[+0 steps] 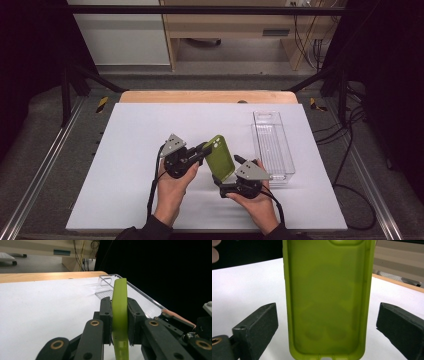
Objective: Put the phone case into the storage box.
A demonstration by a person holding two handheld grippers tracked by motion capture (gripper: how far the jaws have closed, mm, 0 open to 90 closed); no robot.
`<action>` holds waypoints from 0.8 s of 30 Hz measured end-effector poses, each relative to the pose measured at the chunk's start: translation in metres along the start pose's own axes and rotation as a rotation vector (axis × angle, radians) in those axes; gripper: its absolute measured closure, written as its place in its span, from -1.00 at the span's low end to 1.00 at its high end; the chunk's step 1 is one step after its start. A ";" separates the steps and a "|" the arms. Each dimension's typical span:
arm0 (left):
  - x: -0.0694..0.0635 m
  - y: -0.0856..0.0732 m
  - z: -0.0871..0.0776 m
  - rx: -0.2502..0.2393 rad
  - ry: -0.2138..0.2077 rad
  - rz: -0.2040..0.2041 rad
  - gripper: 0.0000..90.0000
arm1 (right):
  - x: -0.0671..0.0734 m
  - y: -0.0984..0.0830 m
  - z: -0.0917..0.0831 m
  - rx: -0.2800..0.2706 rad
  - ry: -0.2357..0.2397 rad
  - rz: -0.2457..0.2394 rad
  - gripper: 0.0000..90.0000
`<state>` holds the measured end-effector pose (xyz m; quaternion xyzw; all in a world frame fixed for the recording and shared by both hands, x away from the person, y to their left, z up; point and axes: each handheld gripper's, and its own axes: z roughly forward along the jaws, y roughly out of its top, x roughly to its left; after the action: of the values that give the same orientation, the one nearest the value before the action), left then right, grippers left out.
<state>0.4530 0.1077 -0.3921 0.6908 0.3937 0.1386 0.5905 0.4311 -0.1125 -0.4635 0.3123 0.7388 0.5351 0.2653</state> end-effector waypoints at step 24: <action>-0.008 0.012 -0.002 -0.030 0.021 0.019 0.71 | -0.006 0.067 0.006 0.046 0.004 -0.025 -0.88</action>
<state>0.4511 0.1035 -0.3787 0.6840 0.3912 0.1574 0.5953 0.4517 -0.0977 -0.4012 0.3083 0.7552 0.5150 0.2632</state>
